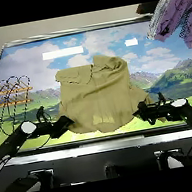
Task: Fold the clothes and pants, and hang the long-sleeved shirts on hangers.
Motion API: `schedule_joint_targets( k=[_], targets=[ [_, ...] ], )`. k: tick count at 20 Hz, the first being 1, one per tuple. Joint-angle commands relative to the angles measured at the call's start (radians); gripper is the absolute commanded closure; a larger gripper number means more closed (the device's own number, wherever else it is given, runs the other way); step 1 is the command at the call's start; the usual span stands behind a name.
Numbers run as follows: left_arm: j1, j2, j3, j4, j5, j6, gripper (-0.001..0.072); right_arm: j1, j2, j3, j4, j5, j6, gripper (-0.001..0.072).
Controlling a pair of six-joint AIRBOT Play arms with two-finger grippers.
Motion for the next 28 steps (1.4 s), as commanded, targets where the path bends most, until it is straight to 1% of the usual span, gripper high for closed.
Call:
schedule_joint_targets(
  k=[1,2,3,4,5,6,8,10,12,13,15,17,19,22,25,28],
  targets=[
    [-0.023,-0.074,-0.001,-0.093,0.100,0.000,0.0184,0.000,0.011,0.000,0.001,0.041,-0.002,0.0684],
    [-0.034,-0.093,0.001,-0.111,0.096,0.001,0.0377,0.000,0.026,0.000,0.001,0.042,-0.002,0.0684],
    [-0.041,-0.098,0.002,-0.111,0.087,0.001,0.0655,0.000,0.048,0.000,0.001,0.044,-0.002,0.0684],
    [-0.043,-0.091,0.002,-0.111,0.075,0.004,0.0691,-0.001,0.073,0.000,-0.001,0.053,-0.002,0.0685],
    [-0.040,-0.080,0.004,-0.109,0.051,0.003,0.0692,-0.002,0.105,0.003,-0.013,0.071,0.004,0.0685],
    [-0.024,-0.064,0.006,-0.102,0.007,0.002,0.0693,-0.002,0.146,0.007,-0.049,0.103,0.031,0.0685],
    [0.015,-0.019,0.006,-0.009,-0.113,-0.001,0.0695,-0.002,0.259,0.006,-0.161,0.194,0.126,0.0686],
    [0.033,0.069,0.006,0.121,-0.265,-0.039,0.0694,-0.001,0.402,0.006,-0.317,0.353,0.252,0.0686],
    [0.006,0.196,0.006,0.187,-0.378,-0.070,0.0695,-0.001,0.574,0.006,-0.427,0.539,0.358,0.0686],
    [-0.014,0.262,0.006,0.186,-0.423,-0.083,0.0695,-0.002,0.663,0.006,-0.439,0.621,0.406,0.0686],
    [-0.073,0.382,0.006,0.185,-0.504,-0.150,0.0695,-0.002,0.846,0.007,-0.415,0.763,0.529,0.0687],
    [-0.130,0.455,0.021,0.174,-0.526,-0.214,0.0695,-0.002,0.944,0.011,-0.371,0.815,0.632,0.0687],
    [-0.148,0.443,0.084,0.171,-0.521,-0.235,0.0697,-0.002,0.921,0.031,-0.334,0.764,0.682,0.0687],
    [-0.102,0.320,0.203,0.175,-0.512,-0.229,0.0697,-0.002,0.732,0.096,-0.311,0.565,0.689,0.0686],
    [-0.047,0.123,0.333,0.165,-0.471,-0.181,0.0696,-0.002,0.460,0.187,-0.224,0.371,0.630,0.0685],
    [0.007,-0.115,0.487,0.111,-0.432,-0.123,0.0695,-0.001,0.223,0.251,-0.105,0.193,0.591,0.0685]
  ],
)
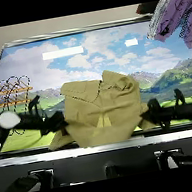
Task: Fold the clothes and pants, and hang the long-sleeved shirts on hangers.
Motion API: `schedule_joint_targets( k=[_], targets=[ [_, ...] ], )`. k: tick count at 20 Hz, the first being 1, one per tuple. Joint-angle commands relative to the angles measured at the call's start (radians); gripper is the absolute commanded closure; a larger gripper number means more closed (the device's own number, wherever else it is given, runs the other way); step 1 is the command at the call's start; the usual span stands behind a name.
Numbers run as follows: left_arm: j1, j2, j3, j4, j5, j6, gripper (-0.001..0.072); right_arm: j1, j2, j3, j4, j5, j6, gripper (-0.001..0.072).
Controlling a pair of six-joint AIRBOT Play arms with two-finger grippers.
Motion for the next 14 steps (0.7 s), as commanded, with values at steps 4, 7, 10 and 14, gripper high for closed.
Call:
schedule_joint_targets(
  k=[4,7,10,14],
  targets=[
    [0.070,-0.500,0.330,-0.086,0.034,0.099,0.0694,0.002,-0.431,0.070,0.320,-0.361,-0.142,0.0684],
    [0.068,-0.674,0.463,-0.089,0.034,0.099,0.0689,0.002,-0.520,0.070,0.366,-0.454,-0.241,0.0649],
    [0.073,-0.739,0.541,-0.088,0.043,0.111,0.0486,0.000,-0.534,0.072,0.365,-0.515,-0.381,0.0415],
    [0.117,-0.696,0.619,-0.014,-0.015,0.185,0.0291,0.000,-0.426,0.167,0.162,-0.486,-0.550,0.0411]
  ],
)
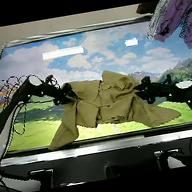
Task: Fold the clothes and pants, and hang the long-sleeved shirts on hangers.
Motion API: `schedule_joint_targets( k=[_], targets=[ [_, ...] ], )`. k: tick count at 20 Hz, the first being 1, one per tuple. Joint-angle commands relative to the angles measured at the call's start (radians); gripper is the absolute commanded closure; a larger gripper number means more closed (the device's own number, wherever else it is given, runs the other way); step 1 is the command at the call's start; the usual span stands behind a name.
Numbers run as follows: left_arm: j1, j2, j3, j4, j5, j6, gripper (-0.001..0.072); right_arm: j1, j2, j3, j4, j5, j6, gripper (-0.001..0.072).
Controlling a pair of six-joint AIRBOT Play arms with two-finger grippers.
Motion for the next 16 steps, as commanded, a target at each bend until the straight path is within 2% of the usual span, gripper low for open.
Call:
schedule_joint_targets(
  k=[1,3,5,6,8,10,14,15,16],
  targets=[
    [0.029,0.039,0.066,0.113,-0.047,0.066,0.0290,0.000,0.097,0.089,-0.215,0.044,-0.130,0.0409],
    [0.022,0.126,0.053,0.220,-0.063,0.115,0.0193,0.033,0.196,0.121,-0.362,0.150,-0.128,0.0390],
    [-0.002,0.212,-0.003,0.252,-0.060,0.142,0.0190,0.155,0.274,0.121,-0.536,0.244,-0.070,0.0387],
    [-0.017,0.253,-0.048,0.252,-0.048,0.142,0.0190,0.252,0.294,0.121,-0.652,0.275,-0.011,0.0345],
    [-0.048,0.318,-0.144,0.252,-0.016,0.138,0.0191,0.446,0.291,0.116,-0.893,0.312,0.128,0.0067],
    [-0.078,0.366,-0.233,0.252,0.018,0.119,0.0190,0.595,0.275,0.087,-1.052,0.296,0.209,0.0051],
    [-0.106,0.385,-0.280,0.252,0.017,0.111,0.0190,0.694,0.203,-0.004,-1.069,0.215,0.225,0.0053],
    [-0.105,0.385,-0.279,0.252,0.017,0.111,0.0191,0.693,0.185,-0.019,-1.071,0.195,0.226,0.0065],
    [-0.105,0.385,-0.279,0.252,0.017,0.111,0.0190,0.693,0.175,-0.028,-1.077,0.158,0.223,0.0123]
  ],
)
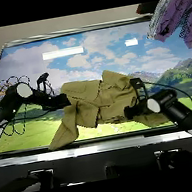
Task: Fold the clothes and pants, and hang the long-sleeved shirts on hangers.
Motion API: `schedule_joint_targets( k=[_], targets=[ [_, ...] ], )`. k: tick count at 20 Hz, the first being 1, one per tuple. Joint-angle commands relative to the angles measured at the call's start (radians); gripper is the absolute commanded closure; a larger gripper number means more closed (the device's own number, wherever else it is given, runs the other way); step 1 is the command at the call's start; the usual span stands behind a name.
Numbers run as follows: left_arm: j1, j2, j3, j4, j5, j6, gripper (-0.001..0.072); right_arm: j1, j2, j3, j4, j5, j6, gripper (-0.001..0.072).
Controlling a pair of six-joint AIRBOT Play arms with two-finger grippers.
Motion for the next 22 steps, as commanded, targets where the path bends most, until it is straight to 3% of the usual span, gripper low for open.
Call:
schedule_joint_targets(
  k=[1,4,8,16,17,19,20,22],
  targets=[
    [-0.011,0.015,-0.023,0.005,0.008,-0.003,0.0190,0.047,-0.042,-0.041,-0.070,-0.100,0.028,0.0123],
    [-0.011,0.015,-0.024,0.006,0.010,-0.003,0.0190,0.047,-0.057,-0.041,-0.061,-0.188,-0.011,0.0124],
    [-0.011,0.014,-0.024,0.013,0.017,-0.004,0.0190,0.047,-0.079,-0.041,0.037,-0.166,-0.213,0.0124],
    [-0.011,0.014,-0.024,0.027,0.016,-0.004,0.0191,0.047,-0.186,-0.041,0.034,-0.250,-0.227,0.0142],
    [-0.011,0.014,-0.024,0.027,0.016,-0.004,0.0191,0.047,-0.198,-0.041,0.033,-0.270,-0.226,0.0271],
    [-0.011,0.015,-0.023,0.027,0.015,-0.003,0.0191,0.047,-0.193,-0.034,0.005,-0.286,-0.186,0.0634],
    [-0.011,0.015,-0.023,0.027,0.014,-0.003,0.0190,0.047,-0.183,-0.019,-0.013,-0.277,-0.142,0.0684],
    [-0.019,0.016,-0.022,0.027,0.015,-0.002,0.0190,0.047,-0.154,0.020,-0.030,-0.238,-0.058,0.0685]
  ],
)
